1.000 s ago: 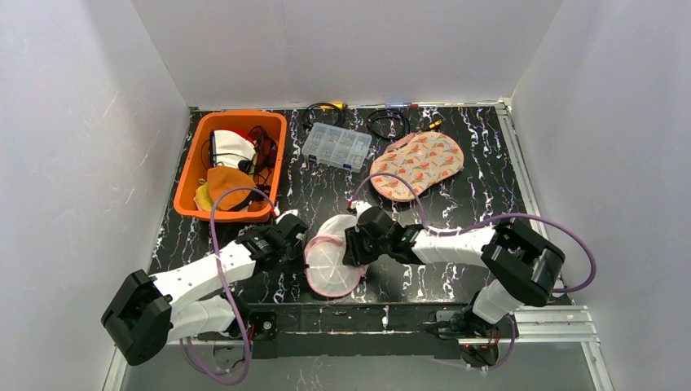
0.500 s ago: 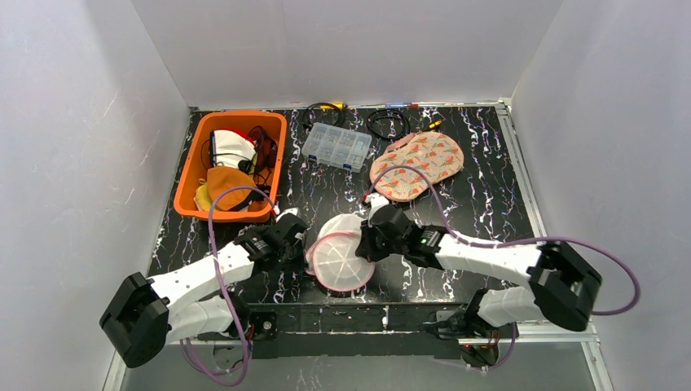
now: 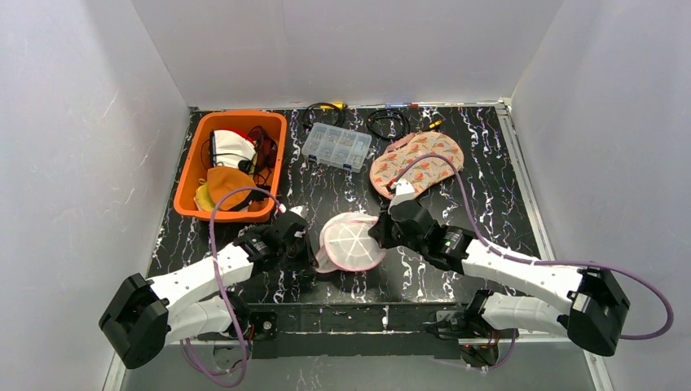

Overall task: Unzip the laundry bag and remove the bra
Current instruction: Adjust the laundry bag at the center of the board.

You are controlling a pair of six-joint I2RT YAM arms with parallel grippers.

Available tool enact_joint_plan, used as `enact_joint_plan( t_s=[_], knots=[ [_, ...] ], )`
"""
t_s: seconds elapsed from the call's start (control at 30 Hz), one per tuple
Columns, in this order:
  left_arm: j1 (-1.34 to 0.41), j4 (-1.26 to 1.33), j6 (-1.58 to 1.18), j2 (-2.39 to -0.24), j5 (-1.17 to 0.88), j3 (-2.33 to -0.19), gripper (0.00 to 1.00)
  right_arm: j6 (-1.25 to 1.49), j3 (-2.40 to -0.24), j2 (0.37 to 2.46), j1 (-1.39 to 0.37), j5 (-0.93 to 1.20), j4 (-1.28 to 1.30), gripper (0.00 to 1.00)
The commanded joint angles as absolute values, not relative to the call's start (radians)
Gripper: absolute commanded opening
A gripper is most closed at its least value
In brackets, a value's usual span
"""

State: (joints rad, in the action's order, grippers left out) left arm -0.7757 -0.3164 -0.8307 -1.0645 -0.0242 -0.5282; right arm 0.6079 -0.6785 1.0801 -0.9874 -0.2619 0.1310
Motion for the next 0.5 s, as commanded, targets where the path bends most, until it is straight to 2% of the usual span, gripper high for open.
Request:
enact_joint_plan(
  t_s=[0.0, 0.4, 0.47],
  knots=[
    [-0.780, -0.307, -0.829, -1.064, -0.082, -0.539, 0.00, 0.669, -0.698, 1.115, -0.978, -0.373, 0.048, 0.01],
    [-0.778, -0.305, -0.842, -1.096, -0.111, -0.578, 0.02, 0.755, -0.622, 1.233, -0.977, -0.434, -0.180, 0.02],
    [-0.778, -0.327, -0.843, -1.074, -0.103, -0.581, 0.13, 0.750, -0.639, 1.257, -0.976, -0.421, -0.172, 0.17]
  ],
)
